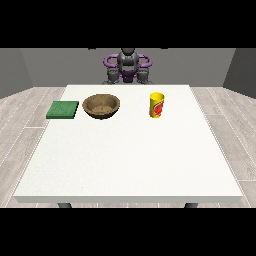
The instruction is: Pick the cup and pour the ball into the bowl, then pick the bowl and place it on the pad
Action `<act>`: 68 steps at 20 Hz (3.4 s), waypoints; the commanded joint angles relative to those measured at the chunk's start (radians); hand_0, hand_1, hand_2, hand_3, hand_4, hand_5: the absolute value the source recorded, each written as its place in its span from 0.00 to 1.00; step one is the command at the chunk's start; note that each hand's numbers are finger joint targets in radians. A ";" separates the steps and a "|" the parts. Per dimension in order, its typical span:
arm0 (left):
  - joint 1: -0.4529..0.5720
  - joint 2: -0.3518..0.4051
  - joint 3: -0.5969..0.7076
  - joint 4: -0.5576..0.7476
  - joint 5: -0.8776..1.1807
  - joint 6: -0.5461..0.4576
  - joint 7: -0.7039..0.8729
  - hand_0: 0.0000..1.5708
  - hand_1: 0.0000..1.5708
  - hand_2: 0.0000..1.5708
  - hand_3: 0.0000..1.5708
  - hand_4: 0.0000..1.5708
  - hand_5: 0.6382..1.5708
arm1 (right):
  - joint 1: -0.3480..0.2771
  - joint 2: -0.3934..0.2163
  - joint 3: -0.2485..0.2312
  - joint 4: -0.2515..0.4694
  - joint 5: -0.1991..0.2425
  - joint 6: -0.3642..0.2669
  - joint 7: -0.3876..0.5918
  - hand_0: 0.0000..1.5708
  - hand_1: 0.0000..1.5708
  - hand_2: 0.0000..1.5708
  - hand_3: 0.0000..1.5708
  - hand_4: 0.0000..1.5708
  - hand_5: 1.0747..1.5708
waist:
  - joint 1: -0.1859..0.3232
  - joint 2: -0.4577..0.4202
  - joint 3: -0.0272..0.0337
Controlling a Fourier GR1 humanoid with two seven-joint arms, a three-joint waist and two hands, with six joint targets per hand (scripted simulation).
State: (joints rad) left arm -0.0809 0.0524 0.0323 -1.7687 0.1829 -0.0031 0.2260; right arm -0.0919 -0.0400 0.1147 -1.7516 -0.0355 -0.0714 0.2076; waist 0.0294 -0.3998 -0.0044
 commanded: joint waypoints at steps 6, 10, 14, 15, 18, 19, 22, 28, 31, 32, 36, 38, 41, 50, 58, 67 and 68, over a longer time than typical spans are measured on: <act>0.089 0.018 0.039 -0.128 0.148 -0.041 0.140 0.00 0.00 0.00 0.00 0.00 0.96 | -0.036 0.039 0.342 -0.154 0.050 -0.342 0.298 0.00 0.00 0.00 0.00 0.33 1.00 | -0.036 -0.017 0.0035; -0.105 -0.004 0.010 -0.071 0.055 -0.015 0.021 0.00 0.00 0.00 0.00 0.00 0.94 | -0.337 0.040 0.290 -0.026 0.144 -0.360 0.246 0.00 0.00 0.00 0.00 0.13 1.00 | -0.028 0.236 0.0035; -0.265 0.059 0.081 -0.033 0.056 -0.030 -0.033 0.00 0.00 0.00 0.00 0.00 0.94 | -0.363 0.005 0.186 -0.015 0.094 -0.281 0.148 0.00 0.00 0.00 0.00 0.00 1.00 | -0.067 0.440 0.0045; -0.282 0.121 0.173 0.011 0.089 -0.055 -0.057 0.00 0.00 0.00 0.00 0.00 0.93 | -0.344 0.013 0.206 -0.041 0.099 -0.284 0.135 0.00 0.00 0.00 0.00 0.00 1.00 | -0.093 0.462 0.0040; -0.359 0.107 0.142 0.053 0.008 -0.020 -0.145 0.00 0.00 0.00 0.00 0.00 0.91 | -0.405 -0.007 0.147 -0.038 0.059 -0.234 0.060 0.00 0.00 0.00 0.00 0.00 0.99 | -0.125 0.576 0.0045; -0.372 0.126 0.151 0.077 -0.035 0.012 -0.135 0.00 0.00 0.00 0.00 0.00 0.89 | -0.352 -0.021 0.163 -0.065 0.028 -0.192 0.054 0.00 0.00 0.00 0.00 0.00 1.00 | -0.158 0.549 0.0049; -0.381 0.141 0.173 0.167 -0.058 -0.014 -0.272 0.00 0.00 0.00 0.00 0.00 0.87 | -0.412 -0.031 0.121 -0.081 0.012 -0.166 0.041 0.00 0.00 0.00 0.00 0.00 0.99 | -0.175 0.626 0.0043; -0.236 0.123 0.206 0.354 -0.041 -0.106 -0.538 0.00 0.00 0.00 0.00 0.00 0.83 | -0.366 -0.065 0.062 -0.150 -0.006 -0.142 0.043 0.00 0.00 0.00 0.00 0.00 1.00 | -0.154 0.649 0.0039; -0.244 0.102 0.205 0.507 -0.085 -0.089 -0.655 0.00 0.00 0.00 0.00 0.00 0.82 | -0.386 -0.059 0.083 -0.189 0.022 -0.151 0.129 0.00 0.00 0.00 0.00 0.00 0.99 | -0.173 0.624 0.0035; -0.282 0.115 0.206 0.523 -0.082 -0.086 -0.638 0.00 0.00 0.00 0.00 0.00 0.82 | -0.353 -0.077 0.038 -0.155 -0.014 -0.107 0.036 0.00 0.00 0.00 0.00 0.00 0.99 | -0.169 0.637 0.0041; -0.299 0.147 0.244 0.704 -0.083 -0.123 -0.769 0.00 0.00 0.00 0.00 0.00 0.83 | -0.380 -0.070 0.029 -0.222 0.003 -0.130 0.141 0.00 0.00 0.00 0.00 0.00 1.00 | -0.178 0.620 0.0036; -0.342 0.154 0.243 0.755 -0.091 -0.115 -0.785 0.00 0.00 0.00 0.00 0.00 0.84 | -0.348 -0.089 -0.002 -0.213 -0.042 -0.080 0.109 0.00 0.00 0.00 0.00 0.00 0.99 | -0.190 0.632 0.0039; -0.343 0.150 0.252 0.837 -0.087 -0.109 -0.786 0.00 0.00 0.00 0.00 0.00 0.86 | -0.280 -0.101 -0.010 -0.262 -0.085 -0.042 0.133 0.00 0.00 0.00 0.00 0.00 0.99 | -0.217 0.588 0.0040; -0.405 0.138 0.284 1.033 -0.093 -0.073 -0.967 0.00 0.00 0.00 0.00 0.00 0.84 | -0.251 -0.176 -0.128 -0.323 -0.187 0.058 0.117 0.00 0.00 0.00 0.00 0.00 1.00 | -0.270 0.638 0.0037; -0.472 0.228 0.340 1.205 -0.080 -0.104 -1.109 0.00 0.00 0.00 0.00 0.00 0.83 | -0.207 -0.194 -0.180 -0.457 -0.207 0.072 0.110 0.00 0.00 0.00 0.00 0.00 0.99 | -0.305 0.728 0.0032; -0.405 0.200 0.291 1.241 -0.237 0.211 -1.275 0.84 0.84 1.00 1.00 0.68 0.91 | -0.219 -0.277 -0.298 -0.490 -0.376 0.149 0.170 0.00 0.00 0.00 0.00 0.05 0.98 | -0.363 0.730 0.0036; -0.433 0.225 0.298 1.253 -0.234 0.199 -1.265 0.84 0.84 1.00 1.00 0.68 0.91 | -0.213 -0.270 -0.315 -0.488 -0.374 0.143 0.151 0.00 0.00 0.00 0.00 0.06 0.98 | -0.351 0.742 0.0036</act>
State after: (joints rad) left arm -0.5189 0.2904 0.3468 -0.5712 -0.0077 0.1174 -0.9923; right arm -0.3138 -0.2922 -0.1559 -2.2199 -0.3680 0.0580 0.3501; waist -0.3176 0.3361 0.0035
